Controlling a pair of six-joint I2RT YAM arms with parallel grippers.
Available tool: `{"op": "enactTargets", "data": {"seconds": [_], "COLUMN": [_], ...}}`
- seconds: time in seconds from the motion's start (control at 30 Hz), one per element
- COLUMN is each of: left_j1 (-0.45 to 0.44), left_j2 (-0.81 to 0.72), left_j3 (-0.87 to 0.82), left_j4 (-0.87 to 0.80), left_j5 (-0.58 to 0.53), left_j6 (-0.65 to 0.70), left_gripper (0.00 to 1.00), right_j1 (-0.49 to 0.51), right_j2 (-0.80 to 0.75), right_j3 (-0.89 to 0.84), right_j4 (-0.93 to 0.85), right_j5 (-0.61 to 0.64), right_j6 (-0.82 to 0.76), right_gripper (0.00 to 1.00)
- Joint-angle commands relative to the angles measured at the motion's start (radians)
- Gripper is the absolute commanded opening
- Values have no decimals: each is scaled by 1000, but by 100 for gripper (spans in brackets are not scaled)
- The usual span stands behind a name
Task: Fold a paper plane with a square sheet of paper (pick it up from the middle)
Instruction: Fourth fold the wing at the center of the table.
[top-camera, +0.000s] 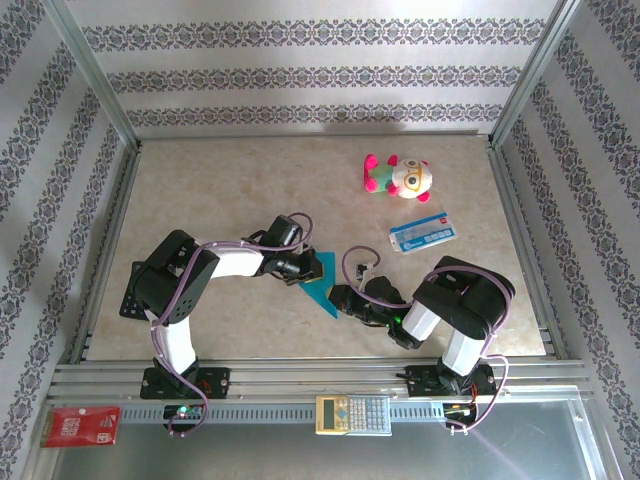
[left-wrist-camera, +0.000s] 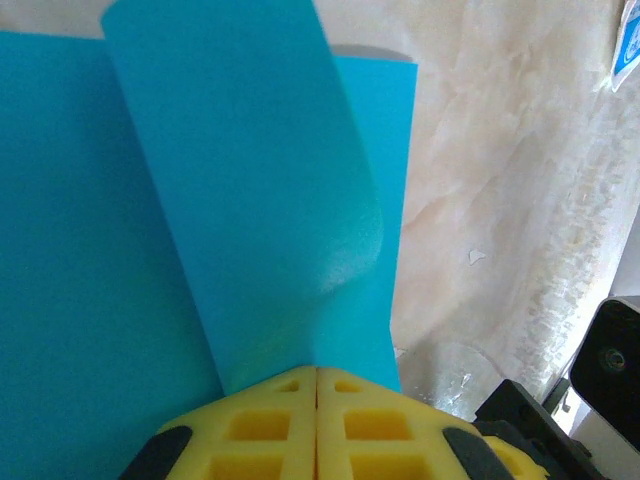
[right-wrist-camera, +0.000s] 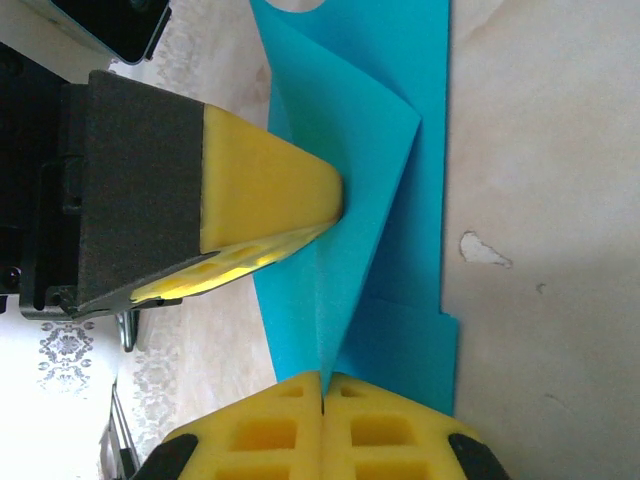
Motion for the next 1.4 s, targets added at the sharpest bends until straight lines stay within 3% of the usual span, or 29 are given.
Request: {"op": "enactTargets", "data": {"seconds": [0.0,0.33,0.7,1.13,1.37], "left_j1": [7,41,88,104,101], "left_j2": [15,-66,-124,-48,-69], "left_j3": [1,-20,-74,-95,-164], "left_j4": [-5,39,36,-34,-77], "left_j5": [-6,24,-21,-63,-109], "left_j6": [14,-38,-54,35,49], "left_gripper": [11,15,17,1,0], "right_j1": [17,16,1,-60,-58], "right_j2": [63,44,41,15,-44], "right_j3": [12,-2,-6,12,9], "right_j4": [-176,-159,-101,-104,-144], "right_j5": [18,37,19,-47,-20], "right_j6": [7,-10,-56,-77,-73], "right_gripper": [0,0,0,0,0]}}
